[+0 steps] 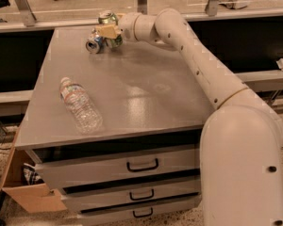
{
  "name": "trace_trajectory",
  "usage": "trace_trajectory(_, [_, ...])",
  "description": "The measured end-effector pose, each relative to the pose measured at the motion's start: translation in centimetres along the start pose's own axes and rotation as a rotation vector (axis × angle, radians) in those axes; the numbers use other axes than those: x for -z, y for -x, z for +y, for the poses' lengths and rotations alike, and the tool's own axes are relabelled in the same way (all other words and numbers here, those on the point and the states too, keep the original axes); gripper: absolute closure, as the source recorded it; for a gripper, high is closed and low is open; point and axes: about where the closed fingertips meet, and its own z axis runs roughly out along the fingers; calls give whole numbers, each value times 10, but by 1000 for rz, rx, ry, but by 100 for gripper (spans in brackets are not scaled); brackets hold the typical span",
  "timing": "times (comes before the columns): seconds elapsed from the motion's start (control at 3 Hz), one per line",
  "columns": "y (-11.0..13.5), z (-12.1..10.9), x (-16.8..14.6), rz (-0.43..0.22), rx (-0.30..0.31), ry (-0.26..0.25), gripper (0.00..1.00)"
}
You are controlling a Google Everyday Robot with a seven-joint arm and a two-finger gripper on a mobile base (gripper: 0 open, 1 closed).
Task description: Move green can near redbull can
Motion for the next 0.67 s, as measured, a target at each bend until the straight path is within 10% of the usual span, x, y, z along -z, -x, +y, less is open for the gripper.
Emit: trace_trajectory(0.67, [-10, -15, 8, 9, -62, -33, 70])
